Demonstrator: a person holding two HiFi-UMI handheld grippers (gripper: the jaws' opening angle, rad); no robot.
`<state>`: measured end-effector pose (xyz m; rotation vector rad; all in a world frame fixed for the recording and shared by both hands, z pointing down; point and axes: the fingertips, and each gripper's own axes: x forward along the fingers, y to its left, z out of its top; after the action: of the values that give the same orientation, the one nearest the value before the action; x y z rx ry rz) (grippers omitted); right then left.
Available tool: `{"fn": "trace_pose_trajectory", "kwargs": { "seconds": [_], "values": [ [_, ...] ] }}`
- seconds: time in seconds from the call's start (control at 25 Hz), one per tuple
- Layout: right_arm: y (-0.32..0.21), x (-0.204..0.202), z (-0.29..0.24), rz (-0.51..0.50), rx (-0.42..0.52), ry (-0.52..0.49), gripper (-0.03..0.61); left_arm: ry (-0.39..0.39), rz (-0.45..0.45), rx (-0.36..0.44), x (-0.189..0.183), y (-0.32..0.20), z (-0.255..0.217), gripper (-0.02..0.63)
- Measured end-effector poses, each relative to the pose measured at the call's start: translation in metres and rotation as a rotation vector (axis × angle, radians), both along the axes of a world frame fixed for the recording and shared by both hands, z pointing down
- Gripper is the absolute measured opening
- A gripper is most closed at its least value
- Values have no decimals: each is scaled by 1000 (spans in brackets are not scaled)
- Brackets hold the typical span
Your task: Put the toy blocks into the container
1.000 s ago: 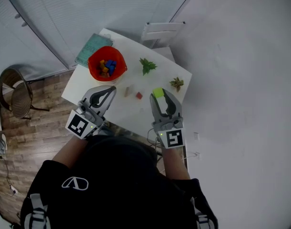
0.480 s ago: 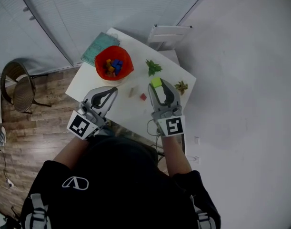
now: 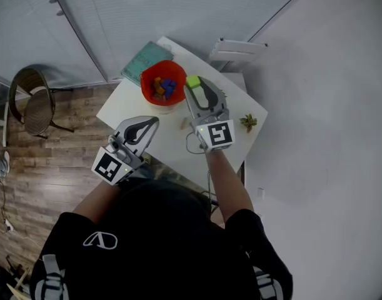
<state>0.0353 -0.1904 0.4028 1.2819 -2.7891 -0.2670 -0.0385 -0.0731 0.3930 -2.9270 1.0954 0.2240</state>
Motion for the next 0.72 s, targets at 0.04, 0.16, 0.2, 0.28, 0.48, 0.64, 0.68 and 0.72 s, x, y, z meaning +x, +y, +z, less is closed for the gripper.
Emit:
{"fn": "trace_pose_trajectory", "kwargs": {
  "seconds": [0.04,0.16,0.2,0.28,0.48,0.64,0.68,0.72],
  "values": [
    [-7,-6,2,-10,8,-7,152,-1,-8,0,-3,1,0,5],
    [-24,-23,10,-33,5,-12,152,-4,-34,-4,-14,5,3,5],
    [-29,-29,14,-38,-2,-8,152,-4,-44,-7,-18,6,5,5],
    [-39,-39,22,-42,-18,1,152,-4,-61,-14,-26,7,7,5],
    [-53,-54,36,-47,-47,22,152,-1,-93,-22,-41,10,9,5],
    [-67,-59,68,-36,-122,54,152,0,-102,-24,-48,12,10,5],
    [-71,-60,82,-33,-156,69,152,1,-103,-27,-49,12,11,5],
    [-75,-61,98,-32,-192,86,152,1,-104,-29,-49,13,13,5]
  ]
}}
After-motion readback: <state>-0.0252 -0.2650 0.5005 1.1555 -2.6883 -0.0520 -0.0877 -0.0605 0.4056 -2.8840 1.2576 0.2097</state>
